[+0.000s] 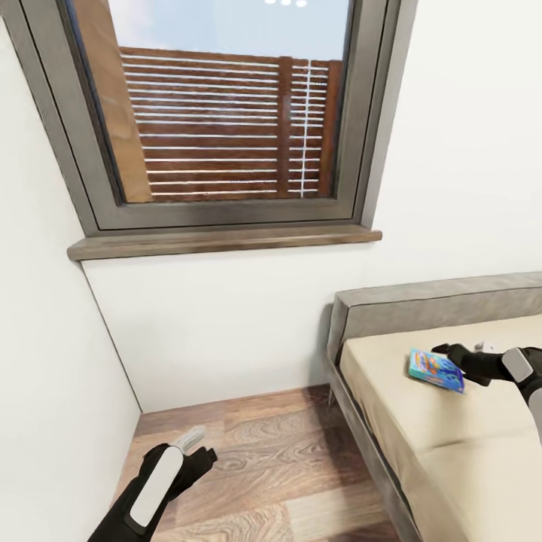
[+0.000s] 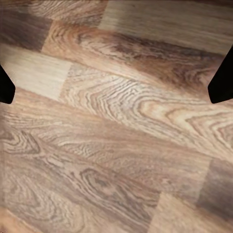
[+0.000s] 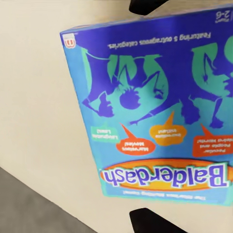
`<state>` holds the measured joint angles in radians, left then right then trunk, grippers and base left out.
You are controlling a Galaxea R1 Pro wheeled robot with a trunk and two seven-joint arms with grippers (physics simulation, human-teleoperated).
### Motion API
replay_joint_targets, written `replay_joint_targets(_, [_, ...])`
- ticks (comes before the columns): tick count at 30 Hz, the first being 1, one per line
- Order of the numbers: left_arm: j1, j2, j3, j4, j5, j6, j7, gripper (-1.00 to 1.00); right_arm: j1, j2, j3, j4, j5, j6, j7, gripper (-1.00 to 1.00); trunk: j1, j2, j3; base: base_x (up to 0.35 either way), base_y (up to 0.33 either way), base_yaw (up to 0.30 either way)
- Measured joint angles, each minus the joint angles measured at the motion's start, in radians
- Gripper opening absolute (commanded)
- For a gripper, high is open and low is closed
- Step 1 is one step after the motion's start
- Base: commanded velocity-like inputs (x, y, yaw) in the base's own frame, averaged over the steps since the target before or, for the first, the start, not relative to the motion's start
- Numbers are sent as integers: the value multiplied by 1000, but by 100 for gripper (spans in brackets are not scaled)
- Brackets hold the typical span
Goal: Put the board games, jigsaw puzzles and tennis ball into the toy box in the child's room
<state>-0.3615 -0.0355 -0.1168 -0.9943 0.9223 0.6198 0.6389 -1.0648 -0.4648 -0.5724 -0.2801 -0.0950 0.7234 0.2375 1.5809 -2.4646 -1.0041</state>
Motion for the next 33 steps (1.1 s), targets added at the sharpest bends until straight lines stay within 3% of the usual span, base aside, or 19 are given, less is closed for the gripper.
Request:
replay_joint_targets(11, [0,0,0,0,0,0,1,100,7,8,0,0,-1,1,0,100,0,0,6,7,0,234])
replay_joint_targets(23, [0,0,0,0,-1,-1,1,100,7,11,1,0,-1,0,0,100,0,0,7,0,0,56])
replay_joint_targets(33, [0,0,0,0,-1,-2,0,100,7,13,1,0,0,-1,0,100,0,0,7,0,0,252])
